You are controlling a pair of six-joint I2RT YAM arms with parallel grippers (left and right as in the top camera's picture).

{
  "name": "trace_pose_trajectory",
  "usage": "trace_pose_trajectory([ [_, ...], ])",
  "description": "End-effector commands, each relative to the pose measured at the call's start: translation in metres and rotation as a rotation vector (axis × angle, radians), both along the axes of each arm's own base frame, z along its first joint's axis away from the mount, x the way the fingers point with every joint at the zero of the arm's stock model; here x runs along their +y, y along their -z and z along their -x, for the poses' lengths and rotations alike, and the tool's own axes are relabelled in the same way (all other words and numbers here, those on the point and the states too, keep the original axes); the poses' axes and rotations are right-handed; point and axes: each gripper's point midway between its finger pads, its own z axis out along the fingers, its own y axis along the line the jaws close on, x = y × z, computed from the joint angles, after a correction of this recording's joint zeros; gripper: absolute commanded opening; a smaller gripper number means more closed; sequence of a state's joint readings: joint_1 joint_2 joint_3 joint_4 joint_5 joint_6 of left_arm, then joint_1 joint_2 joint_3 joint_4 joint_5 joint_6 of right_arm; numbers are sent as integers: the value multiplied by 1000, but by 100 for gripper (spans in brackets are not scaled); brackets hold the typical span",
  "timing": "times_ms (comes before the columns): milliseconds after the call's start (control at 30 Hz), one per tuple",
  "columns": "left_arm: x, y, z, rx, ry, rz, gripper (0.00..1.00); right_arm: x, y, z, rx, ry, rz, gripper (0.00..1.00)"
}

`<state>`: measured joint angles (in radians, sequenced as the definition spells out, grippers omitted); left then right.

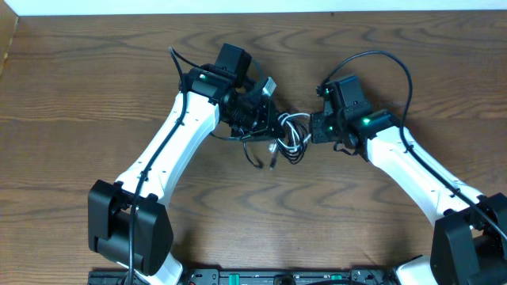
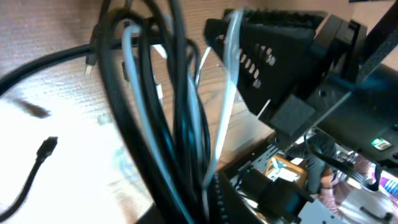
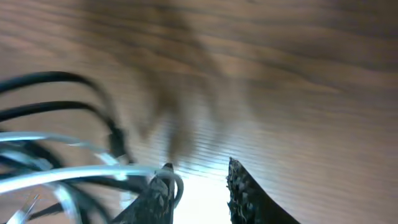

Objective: Untangle cables

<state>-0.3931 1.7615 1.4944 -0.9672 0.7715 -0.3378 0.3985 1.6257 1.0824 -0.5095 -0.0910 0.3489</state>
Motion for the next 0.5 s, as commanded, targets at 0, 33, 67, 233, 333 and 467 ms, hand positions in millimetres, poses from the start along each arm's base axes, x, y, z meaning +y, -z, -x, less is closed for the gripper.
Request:
trace_pose_trajectory([
  [0, 0, -6, 3, -9, 5, 9, 22, -31, 4, -5, 10, 162, 69, 22],
  [33, 0, -6, 3, -9, 4, 9, 25, -36, 5, -4, 20, 191, 76, 22],
  [67, 0, -6, 3, -10, 5, 9, 28, -43, 6, -3, 31, 227, 86, 22],
  [233, 0, -6, 3, -11, 5, 8, 29, -58, 9, -2, 59, 282, 93, 22],
  [333, 1, -5, 2, -21, 8, 0, 29, -59, 10, -1, 68, 279, 85, 22],
  [467, 11, 5, -5, -64, 1, -79, 29, -56, 10, 1, 81, 262, 68, 27],
])
